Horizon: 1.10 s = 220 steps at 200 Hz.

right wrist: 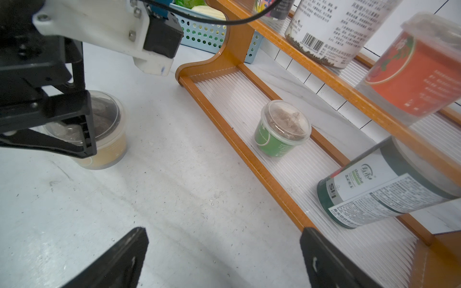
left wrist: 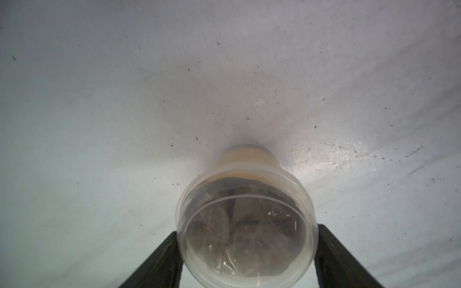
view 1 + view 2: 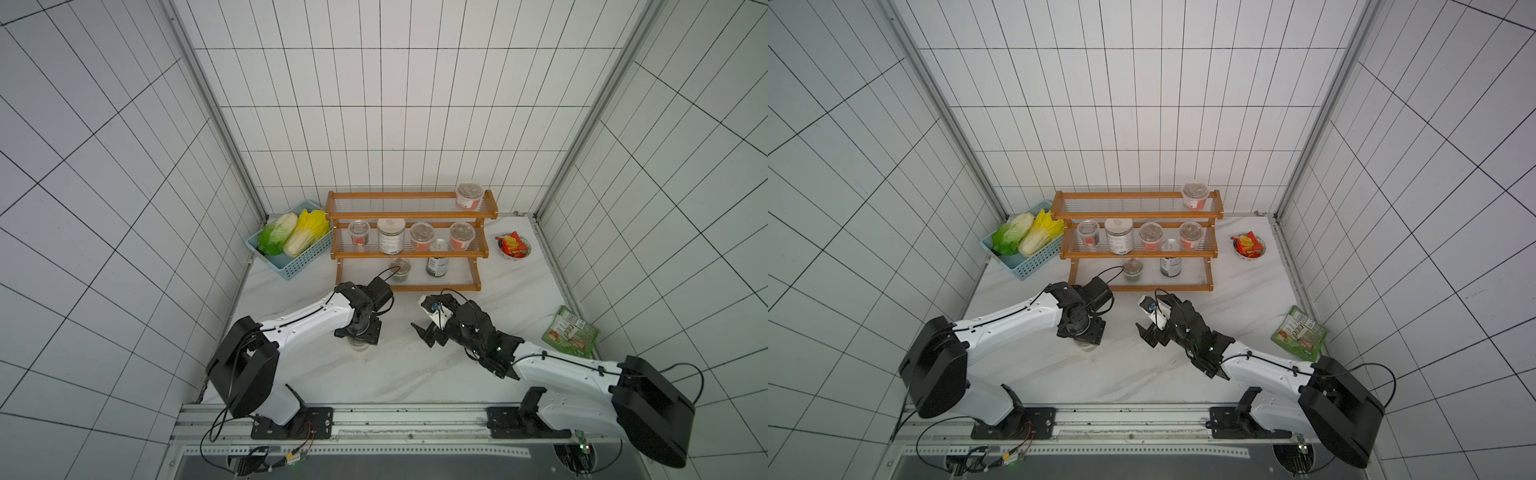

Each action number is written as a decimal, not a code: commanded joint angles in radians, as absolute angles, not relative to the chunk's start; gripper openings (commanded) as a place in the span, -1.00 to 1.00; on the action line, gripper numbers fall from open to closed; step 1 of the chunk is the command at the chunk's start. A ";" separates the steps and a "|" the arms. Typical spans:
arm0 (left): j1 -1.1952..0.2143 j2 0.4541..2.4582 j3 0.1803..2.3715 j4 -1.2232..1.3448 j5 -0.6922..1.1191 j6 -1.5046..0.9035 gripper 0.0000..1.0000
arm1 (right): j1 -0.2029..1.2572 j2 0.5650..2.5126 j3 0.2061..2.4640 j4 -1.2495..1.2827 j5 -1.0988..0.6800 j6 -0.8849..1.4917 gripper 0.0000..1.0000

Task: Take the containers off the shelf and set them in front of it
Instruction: 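Place the lid on the container, then adjust the container at the center of the board.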

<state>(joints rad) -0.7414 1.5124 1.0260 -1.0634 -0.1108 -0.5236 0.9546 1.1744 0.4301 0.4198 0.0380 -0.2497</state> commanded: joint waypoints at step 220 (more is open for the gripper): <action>-0.641 1.492 0.983 -1.005 -0.048 -0.503 0.61 | 0.945 1.166 0.399 0.403 0.028 -0.224 0.97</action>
